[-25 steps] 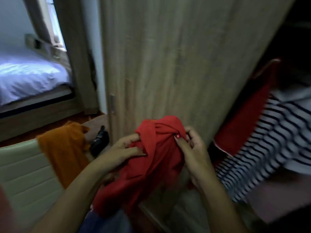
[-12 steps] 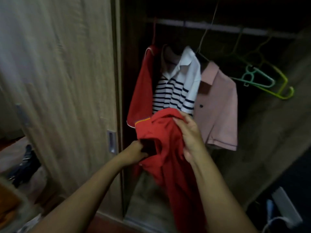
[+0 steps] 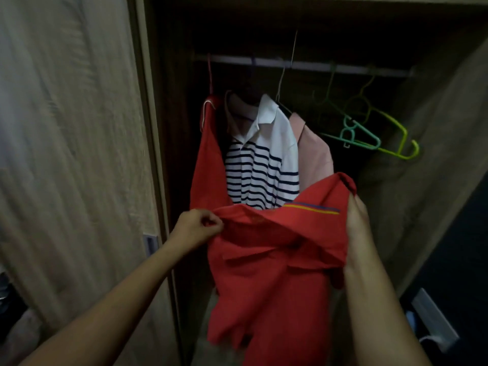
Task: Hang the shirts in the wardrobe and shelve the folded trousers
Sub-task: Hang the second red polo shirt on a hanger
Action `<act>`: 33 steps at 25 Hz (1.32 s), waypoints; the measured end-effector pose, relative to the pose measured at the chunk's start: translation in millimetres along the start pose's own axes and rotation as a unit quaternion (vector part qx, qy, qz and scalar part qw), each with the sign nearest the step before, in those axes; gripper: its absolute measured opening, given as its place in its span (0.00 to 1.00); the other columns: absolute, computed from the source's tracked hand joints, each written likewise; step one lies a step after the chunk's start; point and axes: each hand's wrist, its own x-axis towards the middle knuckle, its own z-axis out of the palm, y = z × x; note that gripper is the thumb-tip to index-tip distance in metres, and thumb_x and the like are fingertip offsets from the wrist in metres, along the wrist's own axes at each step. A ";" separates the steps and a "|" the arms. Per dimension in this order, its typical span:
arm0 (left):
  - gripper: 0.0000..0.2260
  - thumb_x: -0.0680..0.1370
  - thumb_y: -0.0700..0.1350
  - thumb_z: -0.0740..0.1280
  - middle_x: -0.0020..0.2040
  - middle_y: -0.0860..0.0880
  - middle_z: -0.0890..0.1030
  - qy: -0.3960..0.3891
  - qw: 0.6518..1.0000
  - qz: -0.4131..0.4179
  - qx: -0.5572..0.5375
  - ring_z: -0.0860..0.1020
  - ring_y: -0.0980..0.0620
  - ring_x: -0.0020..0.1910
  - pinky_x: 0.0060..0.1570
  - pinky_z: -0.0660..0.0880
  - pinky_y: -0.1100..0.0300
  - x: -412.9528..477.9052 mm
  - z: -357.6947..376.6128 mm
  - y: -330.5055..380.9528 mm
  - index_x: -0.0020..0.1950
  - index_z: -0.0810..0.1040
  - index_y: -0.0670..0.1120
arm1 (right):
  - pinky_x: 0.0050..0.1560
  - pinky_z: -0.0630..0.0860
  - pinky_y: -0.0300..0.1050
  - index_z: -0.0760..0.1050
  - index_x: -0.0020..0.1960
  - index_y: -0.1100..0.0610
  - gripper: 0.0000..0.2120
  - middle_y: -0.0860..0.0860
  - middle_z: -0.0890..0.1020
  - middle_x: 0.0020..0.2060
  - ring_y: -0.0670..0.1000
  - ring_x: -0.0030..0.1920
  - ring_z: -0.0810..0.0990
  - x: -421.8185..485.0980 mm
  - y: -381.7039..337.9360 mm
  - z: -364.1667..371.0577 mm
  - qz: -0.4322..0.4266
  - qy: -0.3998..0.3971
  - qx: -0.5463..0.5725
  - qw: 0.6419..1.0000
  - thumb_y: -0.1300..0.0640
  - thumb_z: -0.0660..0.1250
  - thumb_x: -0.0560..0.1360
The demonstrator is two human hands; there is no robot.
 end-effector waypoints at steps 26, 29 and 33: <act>0.29 0.68 0.38 0.68 0.62 0.48 0.76 -0.080 0.951 0.167 0.246 0.75 0.47 0.60 0.48 0.68 0.63 77.4 -103.6 134.2 0.69 0.72 0.48 | 0.58 0.75 0.57 0.69 0.61 0.64 0.18 0.66 0.77 0.59 0.66 0.59 0.76 193.4 -103.4 48.2 -0.232 0.124 -0.653 0.710 0.60 0.67 0.74; 0.28 0.68 0.38 0.68 0.59 0.48 0.76 -0.086 0.952 0.152 0.252 0.75 0.47 0.58 0.49 0.70 0.61 76.1 -105.2 126.8 0.68 0.72 0.49 | 0.60 0.74 0.51 0.77 0.58 0.63 0.13 0.63 0.80 0.58 0.62 0.59 0.77 197.6 -93.2 54.7 -0.226 0.091 -0.607 0.757 0.62 0.65 0.75; 0.28 0.68 0.39 0.68 0.58 0.47 0.76 -0.091 0.951 0.141 0.260 0.75 0.46 0.58 0.54 0.73 0.54 74.0 -103.3 121.3 0.67 0.72 0.49 | 0.55 0.74 0.49 0.80 0.48 0.61 0.08 0.63 0.81 0.55 0.60 0.52 0.79 195.0 -84.0 65.0 -0.206 0.055 -0.517 0.829 0.62 0.62 0.77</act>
